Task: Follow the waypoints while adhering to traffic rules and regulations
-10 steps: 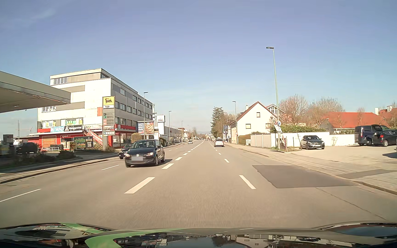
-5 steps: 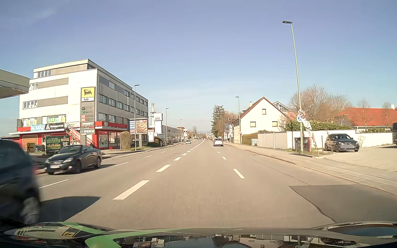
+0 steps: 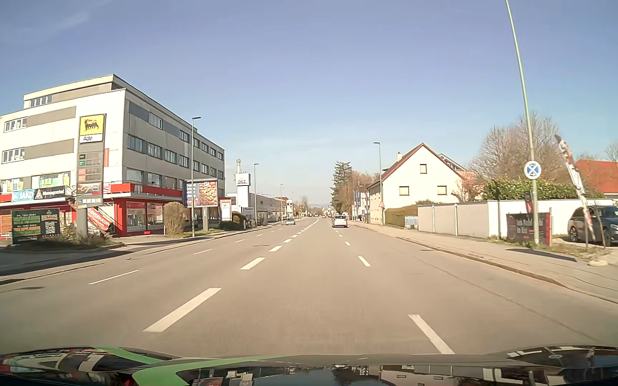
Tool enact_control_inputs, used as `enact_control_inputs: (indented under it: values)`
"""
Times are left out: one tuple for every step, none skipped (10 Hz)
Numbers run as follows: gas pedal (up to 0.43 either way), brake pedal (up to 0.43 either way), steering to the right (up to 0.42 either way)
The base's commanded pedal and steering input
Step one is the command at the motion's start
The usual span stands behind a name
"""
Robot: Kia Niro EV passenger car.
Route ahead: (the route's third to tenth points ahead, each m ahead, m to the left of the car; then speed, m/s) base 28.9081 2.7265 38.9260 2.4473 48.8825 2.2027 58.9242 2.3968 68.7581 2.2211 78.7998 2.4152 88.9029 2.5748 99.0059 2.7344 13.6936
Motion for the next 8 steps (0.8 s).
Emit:
enact_control_inputs:
  values:
    - [0.059, 0.0, -0.004]
    - [0.059, 0.0, -0.004]
    - [0.059, 0.0, -0.005]
    - [0.059, 0.0, -0.005]
    - [0.059, 0.0, -0.004]
    - [0.059, 0.0, -0.004]
    - [0.059, 0.0, -0.004]
    - [0.059, 0.0, -0.003]
